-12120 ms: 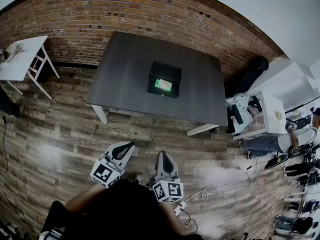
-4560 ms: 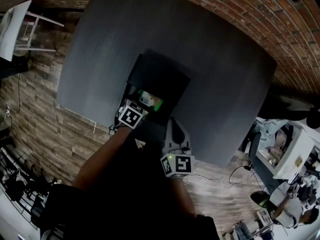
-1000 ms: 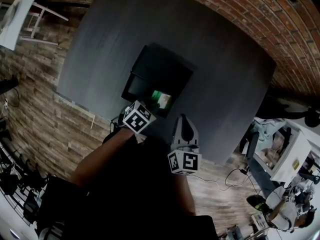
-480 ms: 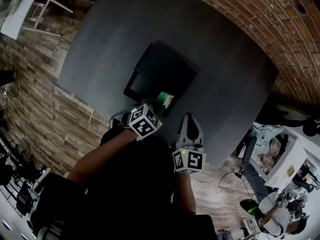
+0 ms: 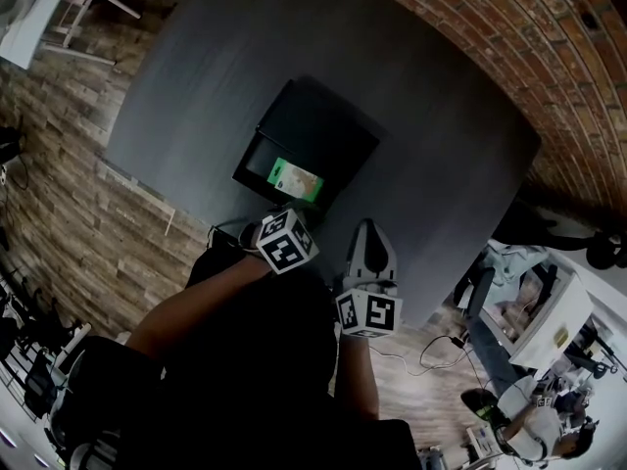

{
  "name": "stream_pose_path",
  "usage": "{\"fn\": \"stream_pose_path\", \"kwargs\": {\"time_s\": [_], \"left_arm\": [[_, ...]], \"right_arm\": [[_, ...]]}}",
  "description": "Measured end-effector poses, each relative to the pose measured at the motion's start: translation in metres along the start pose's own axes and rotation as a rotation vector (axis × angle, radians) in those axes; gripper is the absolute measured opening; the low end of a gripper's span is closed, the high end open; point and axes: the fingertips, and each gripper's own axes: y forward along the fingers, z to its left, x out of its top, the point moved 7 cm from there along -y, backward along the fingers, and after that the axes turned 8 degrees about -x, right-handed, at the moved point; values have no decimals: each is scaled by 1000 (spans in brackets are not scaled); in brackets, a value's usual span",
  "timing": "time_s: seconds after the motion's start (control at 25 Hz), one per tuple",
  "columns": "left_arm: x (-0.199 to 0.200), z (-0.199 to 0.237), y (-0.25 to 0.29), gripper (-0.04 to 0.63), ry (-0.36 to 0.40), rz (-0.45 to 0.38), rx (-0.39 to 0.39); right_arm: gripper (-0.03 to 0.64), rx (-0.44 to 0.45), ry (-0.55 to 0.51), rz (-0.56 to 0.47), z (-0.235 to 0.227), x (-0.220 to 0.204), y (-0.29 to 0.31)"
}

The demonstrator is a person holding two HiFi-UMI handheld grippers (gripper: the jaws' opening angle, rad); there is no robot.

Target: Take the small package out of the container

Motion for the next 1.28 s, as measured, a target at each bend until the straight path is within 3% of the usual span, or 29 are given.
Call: {"fn": "stream_pose_path", "kwargs": {"time_s": [0.2,0.64,0.84,1.08,1.16,1.28], "left_arm": [[0,-11,2,48,24,-31,-18],[-9,25,-52,43,-97,-310,36],[-20,37,-74,43,-147,-381,30],[-33,51,-97,44,-153,-448,-1],[-38,56,-104,44,-151,-459,-9],[-45,63,-113,44,-143,-476,-8]], "right_arm": [[25,-2,-3,3,-5,-3,-2],[25,45,-27,101,17,-28,13],[26,77,-2,162,39,-39,22],[27,84,50,247,66,-57,44],[117,81,61,288,74,-65,52],[156,71,62,354,83,-77,65]]}}
